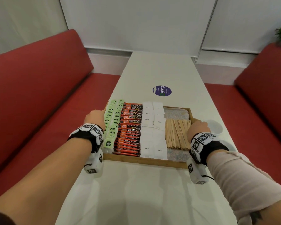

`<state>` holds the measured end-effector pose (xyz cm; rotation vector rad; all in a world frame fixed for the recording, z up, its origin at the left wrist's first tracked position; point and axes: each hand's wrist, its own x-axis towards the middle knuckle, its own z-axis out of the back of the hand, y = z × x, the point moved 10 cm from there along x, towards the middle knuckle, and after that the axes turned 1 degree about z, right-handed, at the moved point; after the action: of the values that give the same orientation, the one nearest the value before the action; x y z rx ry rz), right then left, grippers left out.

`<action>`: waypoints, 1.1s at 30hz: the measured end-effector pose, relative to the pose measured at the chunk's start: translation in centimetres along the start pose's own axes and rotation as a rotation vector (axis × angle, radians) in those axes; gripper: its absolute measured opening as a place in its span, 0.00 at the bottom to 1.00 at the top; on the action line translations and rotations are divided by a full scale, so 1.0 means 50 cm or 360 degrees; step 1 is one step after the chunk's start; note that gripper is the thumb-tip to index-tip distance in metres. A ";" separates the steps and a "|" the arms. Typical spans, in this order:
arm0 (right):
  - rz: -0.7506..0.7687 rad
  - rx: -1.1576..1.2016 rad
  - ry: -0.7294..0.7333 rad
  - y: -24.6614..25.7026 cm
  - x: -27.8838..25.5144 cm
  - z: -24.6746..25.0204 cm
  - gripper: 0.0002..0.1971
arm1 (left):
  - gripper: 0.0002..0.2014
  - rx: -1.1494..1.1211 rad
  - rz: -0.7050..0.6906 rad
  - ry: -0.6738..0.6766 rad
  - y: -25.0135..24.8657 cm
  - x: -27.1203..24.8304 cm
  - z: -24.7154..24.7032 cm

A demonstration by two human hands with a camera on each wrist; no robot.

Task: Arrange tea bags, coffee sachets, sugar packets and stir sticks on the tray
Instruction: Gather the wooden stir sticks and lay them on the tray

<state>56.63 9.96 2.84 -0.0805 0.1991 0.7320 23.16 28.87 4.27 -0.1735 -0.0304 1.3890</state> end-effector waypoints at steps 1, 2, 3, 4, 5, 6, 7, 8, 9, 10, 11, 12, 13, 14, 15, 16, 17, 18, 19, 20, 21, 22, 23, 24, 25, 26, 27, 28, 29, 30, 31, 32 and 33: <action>0.0019 0.0002 -0.0003 0.003 0.001 0.000 0.20 | 0.16 -0.0050 0.0029 0.0014 0.006 0.003 -0.002; 0.0021 0.0000 0.0008 0.005 0.003 0.000 0.20 | 0.17 -0.0082 0.0029 0.0012 0.008 0.005 -0.001; 0.0002 0.0009 0.0020 0.005 0.006 0.000 0.20 | 0.16 -0.0074 0.0013 -0.0002 0.006 0.008 0.002; -0.0033 0.0062 0.0015 0.001 0.012 0.001 0.21 | 0.15 -0.0028 -0.0016 -0.0016 0.001 0.011 0.005; -0.0062 0.0122 0.0013 -0.001 0.017 0.001 0.22 | 0.14 0.0029 -0.0045 -0.0012 -0.005 0.014 0.006; -0.0068 0.0157 0.0007 0.000 0.023 0.003 0.23 | 0.13 0.0070 -0.0070 -0.0014 -0.011 0.016 0.009; -0.0062 0.0187 0.0000 0.002 0.030 0.004 0.22 | 0.12 0.0089 -0.0084 -0.0012 -0.015 0.021 0.010; -0.0047 0.0211 -0.0010 0.006 0.036 0.008 0.21 | 0.12 0.0096 -0.0091 -0.0018 -0.018 0.027 0.012; -0.0033 0.0230 -0.0023 0.010 0.044 0.010 0.19 | 0.12 0.0092 -0.0099 -0.0024 -0.021 0.033 0.013; -0.0027 0.0233 -0.0031 0.013 0.051 0.012 0.19 | 0.13 0.0085 -0.0110 -0.0031 -0.025 0.040 0.014; -0.0033 0.0218 -0.0032 0.017 0.058 0.015 0.19 | 0.13 0.0077 -0.0116 -0.0034 -0.029 0.045 0.016; -0.0049 0.0226 -0.0035 0.019 0.065 0.018 0.19 | 0.13 0.0070 -0.0124 -0.0035 -0.033 0.052 0.017; -0.0062 0.0242 -0.0039 0.021 0.073 0.020 0.19 | 0.14 0.0071 -0.0131 -0.0038 -0.038 0.060 0.018; -0.0072 0.0259 -0.0040 0.024 0.081 0.021 0.19 | 0.14 0.0076 -0.0140 -0.0045 -0.043 0.067 0.020; -0.0074 0.0266 -0.0040 0.028 0.089 0.023 0.19 | 0.14 0.0084 -0.0150 -0.0048 -0.047 0.076 0.020; -0.0088 0.0286 -0.0047 0.030 0.097 0.026 0.19 | 0.14 0.0086 -0.0152 -0.0056 -0.050 0.087 0.020; -0.0101 0.0304 -0.0054 0.032 0.104 0.028 0.19 | 0.14 0.0075 -0.0146 -0.0062 -0.052 0.099 0.019; -0.0109 0.0316 -0.0054 0.034 0.111 0.029 0.19 | 0.13 0.0067 -0.0138 -0.0062 -0.053 0.112 0.017; -0.0102 0.0322 -0.0048 0.039 0.119 0.030 0.19 | 0.13 0.0073 -0.0140 -0.0064 -0.055 0.124 0.014; -0.0100 0.0328 -0.0037 0.043 0.125 0.031 0.19 | 0.14 0.0093 -0.0150 -0.0064 -0.057 0.135 0.012; -0.0095 0.0323 -0.0033 0.046 0.133 0.032 0.19 | 0.14 0.0115 -0.0168 -0.0067 -0.061 0.145 0.011; -0.0097 0.0313 -0.0036 0.050 0.140 0.036 0.19 | 0.15 0.0130 -0.0192 -0.0072 -0.066 0.155 0.011; -0.0088 0.0291 -0.0041 0.054 0.148 0.039 0.19 | 0.16 0.0139 -0.0222 -0.0079 -0.071 0.163 0.012; -0.0079 0.0270 -0.0036 0.059 0.154 0.042 0.19 | 0.16 0.0141 -0.0250 -0.0082 -0.077 0.171 0.012; -0.0069 0.0248 -0.0030 0.064 0.161 0.045 0.19 | 0.17 0.0148 -0.0266 -0.0084 -0.081 0.178 0.013; -0.0065 0.0235 -0.0027 0.068 0.166 0.048 0.18 | 0.17 0.0159 -0.0270 -0.0081 -0.084 0.188 0.012; -0.0062 0.0220 -0.0025 0.073 0.172 0.050 0.19 | 0.17 0.0167 -0.0265 -0.0079 -0.086 0.199 0.010; -0.0061 0.0214 -0.0030 0.077 0.178 0.054 0.19 | 0.17 0.0166 -0.0251 -0.0074 -0.086 0.210 0.010; -0.0070 0.0226 -0.0038 0.079 0.184 0.057 0.19 | 0.17 0.0162 -0.0232 -0.0063 -0.086 0.220 0.009; -0.0080 0.0240 -0.0044 0.082 0.190 0.060 0.20 | 0.17 0.0160 -0.0226 -0.0053 -0.087 0.229 0.008; -0.0086 0.0250 -0.0038 0.085 0.195 0.061 0.20 | 0.17 0.0165 -0.0242 -0.0051 -0.091 0.236 0.008; -0.0086 0.0254 -0.0032 0.089 0.202 0.062 0.20 | 0.18 0.0176 -0.0270 -0.0057 -0.097 0.243 0.009; -0.0087 0.0257 -0.0031 0.093 0.208 0.065 0.20 | 0.18 0.0187 -0.0294 -0.0070 -0.101 0.249 0.010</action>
<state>61.54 20.69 3.83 0.0744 0.2360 0.6596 30.31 40.26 4.44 -0.0408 -0.0016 1.2067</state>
